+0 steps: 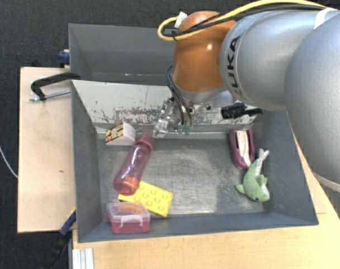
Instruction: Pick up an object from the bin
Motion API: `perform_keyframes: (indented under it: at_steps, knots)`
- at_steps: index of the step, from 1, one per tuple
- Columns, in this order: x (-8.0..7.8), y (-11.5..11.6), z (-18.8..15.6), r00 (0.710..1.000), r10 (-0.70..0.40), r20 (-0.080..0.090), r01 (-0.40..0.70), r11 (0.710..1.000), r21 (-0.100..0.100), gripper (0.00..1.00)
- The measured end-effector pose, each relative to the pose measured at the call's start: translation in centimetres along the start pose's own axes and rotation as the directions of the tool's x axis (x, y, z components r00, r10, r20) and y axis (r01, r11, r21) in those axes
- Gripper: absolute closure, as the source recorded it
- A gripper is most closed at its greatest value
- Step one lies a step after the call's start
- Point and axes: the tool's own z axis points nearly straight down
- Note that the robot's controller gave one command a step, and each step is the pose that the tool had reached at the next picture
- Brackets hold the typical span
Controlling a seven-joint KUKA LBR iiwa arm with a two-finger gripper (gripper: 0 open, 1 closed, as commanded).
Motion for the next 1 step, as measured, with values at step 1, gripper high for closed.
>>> perform_keyframes:
  at_steps: [1]
  knots:
    - [1.45, 1.74, -0.24, 0.988, -0.153, -0.004, 0.153, 0.988, 0.003, 1.00]
